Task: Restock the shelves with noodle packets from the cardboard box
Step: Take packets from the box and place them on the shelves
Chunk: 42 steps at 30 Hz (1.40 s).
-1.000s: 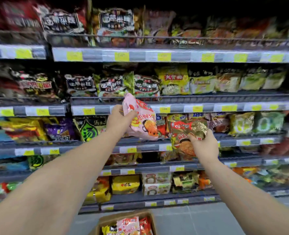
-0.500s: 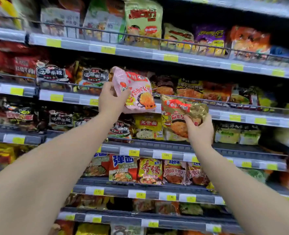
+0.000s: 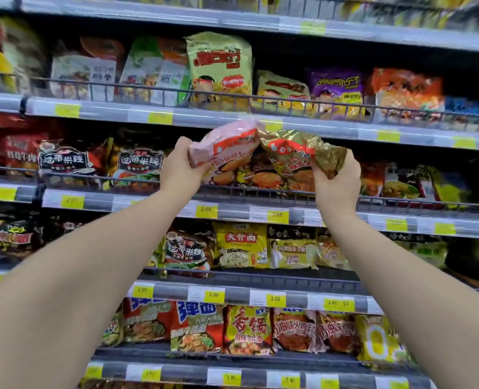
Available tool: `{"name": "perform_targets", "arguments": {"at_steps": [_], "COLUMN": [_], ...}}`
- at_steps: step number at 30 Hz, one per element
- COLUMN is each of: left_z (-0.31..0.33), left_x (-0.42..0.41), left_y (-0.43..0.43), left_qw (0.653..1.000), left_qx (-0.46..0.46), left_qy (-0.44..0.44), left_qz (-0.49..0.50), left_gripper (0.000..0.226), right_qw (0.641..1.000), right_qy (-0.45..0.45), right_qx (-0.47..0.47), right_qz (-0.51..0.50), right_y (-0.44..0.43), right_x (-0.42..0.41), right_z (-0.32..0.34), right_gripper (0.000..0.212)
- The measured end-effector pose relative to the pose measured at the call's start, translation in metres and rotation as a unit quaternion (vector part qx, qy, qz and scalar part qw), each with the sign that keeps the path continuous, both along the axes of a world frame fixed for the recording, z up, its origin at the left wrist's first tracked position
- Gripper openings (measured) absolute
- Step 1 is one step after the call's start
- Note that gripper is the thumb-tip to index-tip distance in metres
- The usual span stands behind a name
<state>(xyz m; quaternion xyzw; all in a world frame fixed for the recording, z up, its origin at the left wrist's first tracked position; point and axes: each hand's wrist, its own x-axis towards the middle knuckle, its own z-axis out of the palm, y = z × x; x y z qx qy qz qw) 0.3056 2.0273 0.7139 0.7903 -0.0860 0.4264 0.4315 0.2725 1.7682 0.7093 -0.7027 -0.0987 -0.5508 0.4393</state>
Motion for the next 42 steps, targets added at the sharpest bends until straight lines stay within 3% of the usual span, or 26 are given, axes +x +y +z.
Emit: {"name": "perform_targets", "arguments": {"at_steps": [7, 13, 18, 22, 28, 31, 34, 38, 40, 42], "left_z": [-0.004, 0.005, 0.009, 0.017, 0.016, 0.026, 0.034, 0.031, 0.032, 0.032], "left_x": [0.043, 0.081, 0.115, 0.134, 0.149, 0.153, 0.159, 0.166, 0.162, 0.153], "left_y": [0.007, -0.002, -0.006, -0.011, -0.016, -0.025, -0.037, -0.045, -0.047, -0.048], "left_qw": [0.997, 0.982, 0.971, 0.935, 0.894, 0.876, 0.857, 0.877, 0.898, 0.928], "left_qx": [0.045, 0.138, 0.151, 0.216, 0.283, 0.377, 0.435, 0.397, 0.357, 0.302], "left_qy": [0.057, 0.111, 0.131, 0.165, 0.123, 0.088, 0.129, 0.210, 0.207, 0.184], "left_qz": [0.008, 0.067, 0.131, 0.229, 0.324, 0.288, 0.242, 0.173, 0.151, 0.120], "left_gripper": [0.027, 0.047, 0.069, 0.084, 0.077, 0.067, 0.048, 0.047, 0.047, 0.042], "right_qw": [0.998, 0.997, 0.993, 0.985, 0.973, 0.962, 0.933, 0.869, 0.866, 0.885], "right_qy": [0.032, 0.068, 0.113, 0.164, 0.225, 0.271, 0.355, 0.462, 0.462, 0.414], "right_qx": [-0.010, 0.011, -0.013, -0.017, -0.024, -0.029, -0.059, -0.150, -0.135, -0.125], "right_qz": [-0.045, -0.029, -0.030, -0.040, -0.048, -0.034, -0.016, -0.091, -0.138, -0.174], "right_y": [-0.011, -0.014, -0.017, -0.015, -0.013, -0.015, -0.012, -0.005, -0.008, -0.011], "right_x": [0.038, 0.064, 0.088, 0.114, 0.157, 0.176, 0.186, 0.186, 0.182, 0.172], "right_z": [-0.015, -0.006, 0.009, 0.016, 0.021, 0.026, 0.032, 0.032, 0.031, 0.026], "right_gripper": [0.018, 0.018, 0.021, 0.034, 0.055, 0.069, 0.089, 0.096, 0.105, 0.101]}}
